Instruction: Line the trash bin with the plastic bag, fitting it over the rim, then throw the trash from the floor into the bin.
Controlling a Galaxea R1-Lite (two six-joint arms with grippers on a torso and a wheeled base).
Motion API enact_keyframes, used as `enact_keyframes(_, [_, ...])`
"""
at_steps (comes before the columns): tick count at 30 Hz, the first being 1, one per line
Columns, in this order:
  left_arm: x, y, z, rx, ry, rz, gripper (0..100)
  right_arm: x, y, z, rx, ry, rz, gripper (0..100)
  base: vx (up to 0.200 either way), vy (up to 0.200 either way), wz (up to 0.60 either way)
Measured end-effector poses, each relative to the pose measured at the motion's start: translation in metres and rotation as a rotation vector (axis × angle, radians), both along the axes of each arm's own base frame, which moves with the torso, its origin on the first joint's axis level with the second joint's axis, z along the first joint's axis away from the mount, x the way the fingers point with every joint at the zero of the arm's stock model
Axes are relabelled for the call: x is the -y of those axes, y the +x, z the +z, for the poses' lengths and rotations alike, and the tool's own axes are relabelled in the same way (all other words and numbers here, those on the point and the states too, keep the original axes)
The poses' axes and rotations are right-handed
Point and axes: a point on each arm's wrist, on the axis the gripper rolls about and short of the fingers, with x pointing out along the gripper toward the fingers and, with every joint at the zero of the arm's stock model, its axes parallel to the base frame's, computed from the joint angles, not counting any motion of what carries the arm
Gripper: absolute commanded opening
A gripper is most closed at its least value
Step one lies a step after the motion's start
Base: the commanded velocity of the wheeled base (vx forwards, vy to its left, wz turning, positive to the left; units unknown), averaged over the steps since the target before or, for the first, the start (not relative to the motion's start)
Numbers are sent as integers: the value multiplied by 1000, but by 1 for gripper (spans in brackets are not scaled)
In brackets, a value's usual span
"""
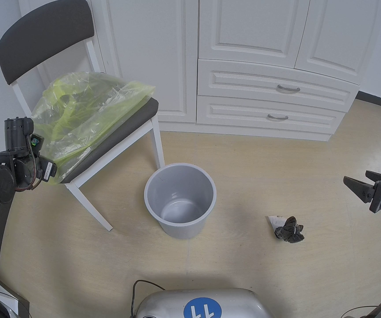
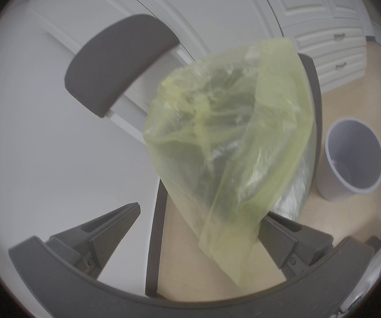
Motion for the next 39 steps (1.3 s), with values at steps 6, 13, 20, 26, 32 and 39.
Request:
enact_keyframes(6, [2, 9, -2, 54, 15, -10, 100, 2, 0, 2, 9, 1, -10, 100, 0, 0, 0])
enact_keyframes(13, [3, 11, -6, 42, 15, -17, 100, 4, 0, 4, 22, 3, -18, 100, 0, 0, 0])
enact_keyframes(20, [4, 9, -7, 29, 26, -25, 100, 4, -1, 6, 36, 4, -20, 100, 0, 0, 0])
enact_keyframes(26, [4, 5, -11, 8, 42, -27, 100, 5, -2, 6, 42, 4, -22, 100, 0, 0, 0])
enact_keyframes(32, [3, 4, -13, -3, 44, -21, 100, 5, -2, 7, 43, 5, -21, 100, 0, 0, 0])
enact_keyframes(39, [-1, 4, -13, -3, 43, -11, 100, 5, -3, 7, 46, 5, -20, 100, 0, 0, 0])
